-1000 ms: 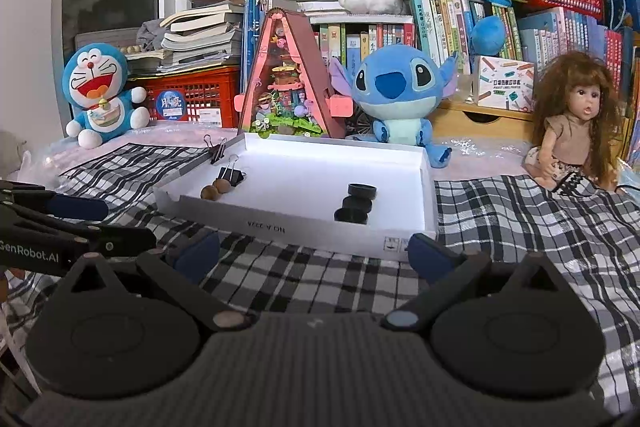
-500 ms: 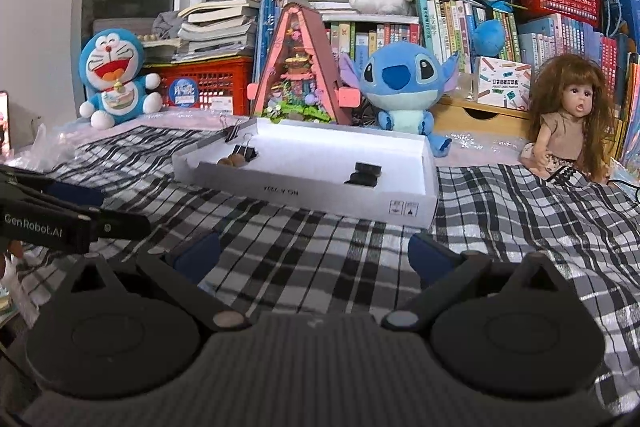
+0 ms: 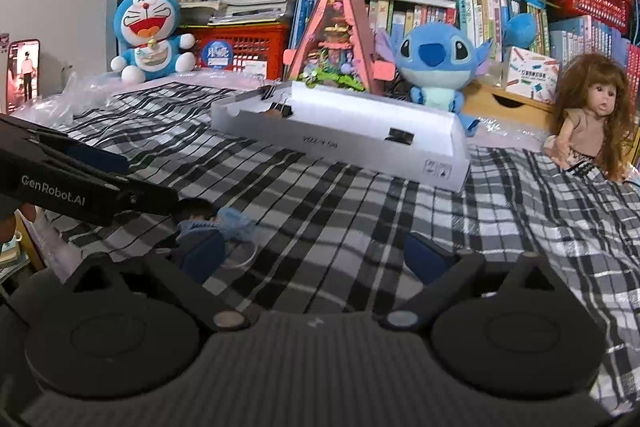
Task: Organize rigid objects
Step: 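Move both grippers back out of the box toward the remaining items on the cloth, then grasp a black cap with the left gripper while the right gripper grasps the clear plastic dome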
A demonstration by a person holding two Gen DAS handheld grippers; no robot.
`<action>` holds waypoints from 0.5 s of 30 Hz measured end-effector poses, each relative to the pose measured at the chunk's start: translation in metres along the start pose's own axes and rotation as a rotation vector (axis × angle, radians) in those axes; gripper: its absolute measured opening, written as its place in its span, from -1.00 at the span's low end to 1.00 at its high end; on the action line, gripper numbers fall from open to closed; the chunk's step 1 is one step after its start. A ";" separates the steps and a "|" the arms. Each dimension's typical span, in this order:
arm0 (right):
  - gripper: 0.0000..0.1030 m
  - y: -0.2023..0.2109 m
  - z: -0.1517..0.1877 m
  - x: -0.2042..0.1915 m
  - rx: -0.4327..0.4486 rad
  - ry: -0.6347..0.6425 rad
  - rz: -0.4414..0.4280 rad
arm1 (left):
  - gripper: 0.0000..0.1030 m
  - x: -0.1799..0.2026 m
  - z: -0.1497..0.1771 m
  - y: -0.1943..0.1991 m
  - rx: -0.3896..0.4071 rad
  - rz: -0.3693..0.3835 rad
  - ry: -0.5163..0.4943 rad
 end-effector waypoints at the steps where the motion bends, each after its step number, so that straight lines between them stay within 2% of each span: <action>1: 0.91 0.000 0.001 -0.002 -0.002 -0.003 -0.008 | 0.48 0.002 0.001 0.001 -0.002 0.006 -0.009; 3: 0.89 0.000 0.002 -0.005 -0.004 -0.002 -0.023 | 0.43 0.006 0.004 0.001 -0.008 0.013 -0.030; 7: 0.84 -0.002 0.005 -0.017 -0.007 0.024 -0.046 | 0.21 0.005 0.009 -0.004 -0.016 -0.020 -0.047; 11: 0.74 -0.003 0.005 -0.030 -0.001 0.063 -0.049 | 0.16 0.005 0.007 -0.005 -0.015 -0.011 -0.043; 15: 0.64 -0.005 0.003 -0.031 0.001 0.032 -0.047 | 0.16 0.009 0.007 -0.008 -0.011 -0.006 -0.056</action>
Point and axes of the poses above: each gripper's, at about its wrist camera, not at the fingertips, and y roughly against the way its jaws point, x to its right, z to its underside, the point moved 8 cm from there along -y, roughly the way its jaws point, and after that the axes turned 7 degrees about y, right-handed, at the moved point
